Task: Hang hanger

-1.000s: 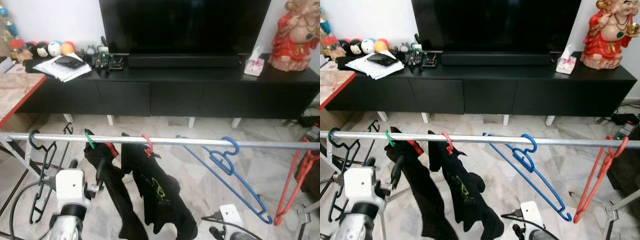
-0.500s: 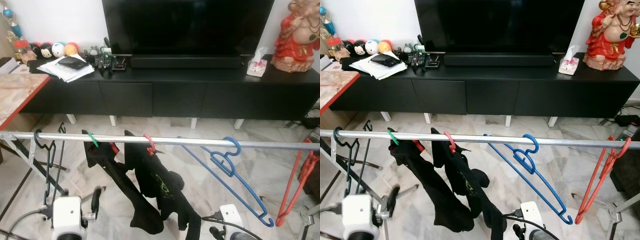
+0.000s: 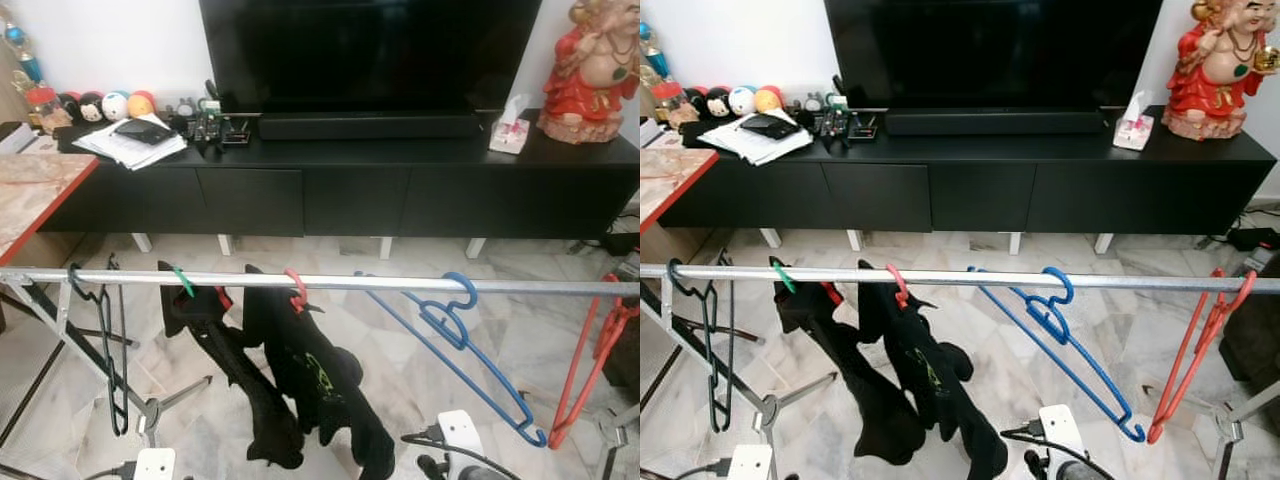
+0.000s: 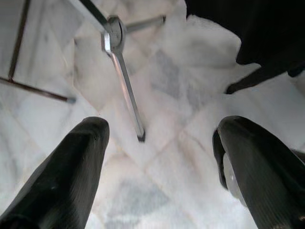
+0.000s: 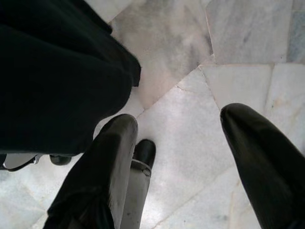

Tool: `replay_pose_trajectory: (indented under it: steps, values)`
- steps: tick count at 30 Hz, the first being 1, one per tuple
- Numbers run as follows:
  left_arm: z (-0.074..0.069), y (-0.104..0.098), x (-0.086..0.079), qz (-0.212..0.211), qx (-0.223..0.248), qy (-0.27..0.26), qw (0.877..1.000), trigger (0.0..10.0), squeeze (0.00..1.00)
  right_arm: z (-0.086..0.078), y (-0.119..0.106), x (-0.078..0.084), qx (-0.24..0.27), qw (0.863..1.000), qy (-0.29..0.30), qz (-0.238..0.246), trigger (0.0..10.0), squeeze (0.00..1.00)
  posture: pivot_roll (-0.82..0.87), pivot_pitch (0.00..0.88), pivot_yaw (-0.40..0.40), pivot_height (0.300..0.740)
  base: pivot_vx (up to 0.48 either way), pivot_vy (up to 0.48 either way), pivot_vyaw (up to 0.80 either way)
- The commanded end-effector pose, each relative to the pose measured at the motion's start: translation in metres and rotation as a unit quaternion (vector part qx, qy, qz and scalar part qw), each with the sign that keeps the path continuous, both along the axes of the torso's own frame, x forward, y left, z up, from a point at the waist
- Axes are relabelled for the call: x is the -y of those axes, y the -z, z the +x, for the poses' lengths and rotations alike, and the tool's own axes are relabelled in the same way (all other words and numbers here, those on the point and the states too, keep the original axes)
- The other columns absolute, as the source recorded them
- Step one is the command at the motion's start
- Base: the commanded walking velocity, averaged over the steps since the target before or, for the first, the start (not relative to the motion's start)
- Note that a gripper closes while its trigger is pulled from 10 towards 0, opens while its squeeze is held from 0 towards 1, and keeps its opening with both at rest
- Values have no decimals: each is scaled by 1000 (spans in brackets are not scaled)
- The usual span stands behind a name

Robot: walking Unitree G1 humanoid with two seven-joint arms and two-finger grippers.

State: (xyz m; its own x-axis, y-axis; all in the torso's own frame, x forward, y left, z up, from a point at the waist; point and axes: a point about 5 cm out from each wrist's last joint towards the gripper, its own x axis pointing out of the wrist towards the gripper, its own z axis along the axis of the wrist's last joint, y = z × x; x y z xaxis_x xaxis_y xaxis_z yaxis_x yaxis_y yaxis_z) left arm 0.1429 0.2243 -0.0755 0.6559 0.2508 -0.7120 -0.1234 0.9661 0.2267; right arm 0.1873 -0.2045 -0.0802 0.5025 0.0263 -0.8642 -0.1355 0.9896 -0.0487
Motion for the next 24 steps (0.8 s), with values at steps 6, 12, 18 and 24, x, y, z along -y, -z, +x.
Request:
replay_pose_trajectory:
  steps: [6,12,18,24]
  values:
    - [-1,6,-6,12,-16,-4,1000,10000,0,-1,0,1,0,1000,12,0,10000,0,-33,0,37,740,0,-179,0]
    - [-1,8,-6,14,-16,-3,1000,10000,0,-2,1,2,-9,1000,8,-7,10000,0,-31,0,35,740,0,-282,0]
    - [-4,10,-7,18,-18,-1,1000,10000,0,-3,1,2,-15,1000,13,-6,10000,0,-32,0,36,740,0,-281,-266]
    - [-4,10,-8,20,-17,1,1000,10000,0,-2,1,1,-9,1000,10,0,10000,0,-29,0,33,740,0,-234,-174]
